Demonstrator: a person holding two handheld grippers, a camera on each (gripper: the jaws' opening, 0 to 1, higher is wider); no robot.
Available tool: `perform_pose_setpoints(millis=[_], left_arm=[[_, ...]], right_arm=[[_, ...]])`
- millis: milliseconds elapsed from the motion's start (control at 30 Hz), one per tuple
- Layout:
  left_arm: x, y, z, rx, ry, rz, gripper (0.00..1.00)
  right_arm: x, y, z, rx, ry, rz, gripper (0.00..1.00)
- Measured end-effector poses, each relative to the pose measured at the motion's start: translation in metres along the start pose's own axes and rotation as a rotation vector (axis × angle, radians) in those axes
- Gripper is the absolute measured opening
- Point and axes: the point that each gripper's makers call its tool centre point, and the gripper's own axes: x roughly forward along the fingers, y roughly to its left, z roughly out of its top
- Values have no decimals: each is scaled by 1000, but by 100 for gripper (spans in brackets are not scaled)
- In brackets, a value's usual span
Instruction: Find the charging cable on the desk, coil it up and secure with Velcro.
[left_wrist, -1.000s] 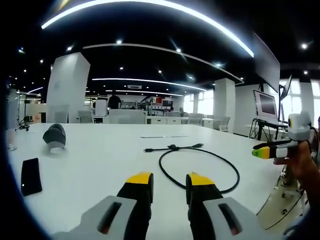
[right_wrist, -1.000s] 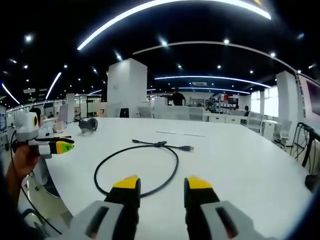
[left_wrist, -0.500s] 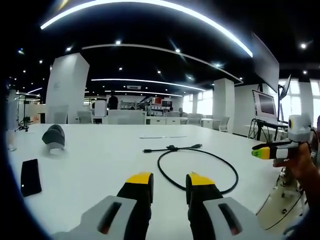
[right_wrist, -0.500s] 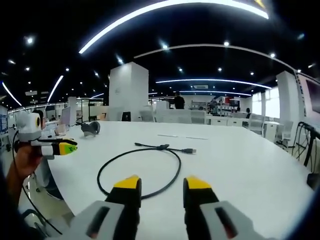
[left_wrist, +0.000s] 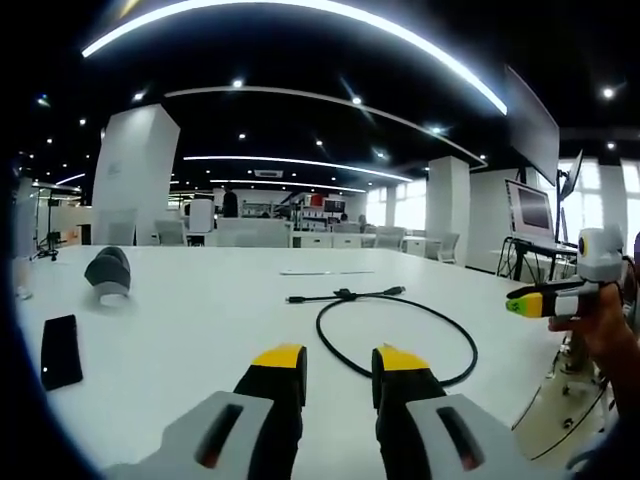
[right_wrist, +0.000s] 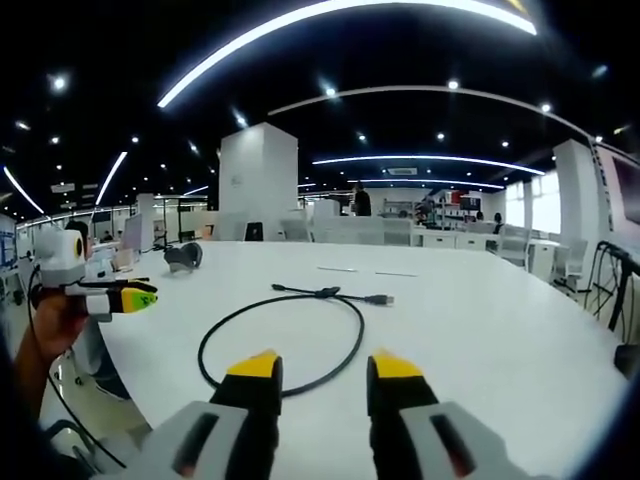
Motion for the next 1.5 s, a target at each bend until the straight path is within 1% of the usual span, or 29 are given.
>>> perform_pose_setpoints(millis=[67, 300, 767, 1000, 1333, 1500], left_arm=[[0, 0, 0, -1, -1, 0, 27], [-2, -1, 2, 1, -5, -3, 27], [-4, -5, 7, 7, -13, -9, 27], [-4, -6, 6, 6, -9, -10, 27], [-4, -5, 4, 11, -8, -8, 27], [-4, -4, 3, 9, -5, -7, 27]], right_arm=[[0, -1, 0, 10, 5, -3, 39], [-5, -3, 6, 8, -4, -9, 39], [-5, 3, 2, 0, -1, -1, 39], [-6, 4, 3, -5, -3, -5, 39], [-5, 5, -3, -9, 14, -4, 39], [-5, 3, -4, -9, 15, -8, 39]])
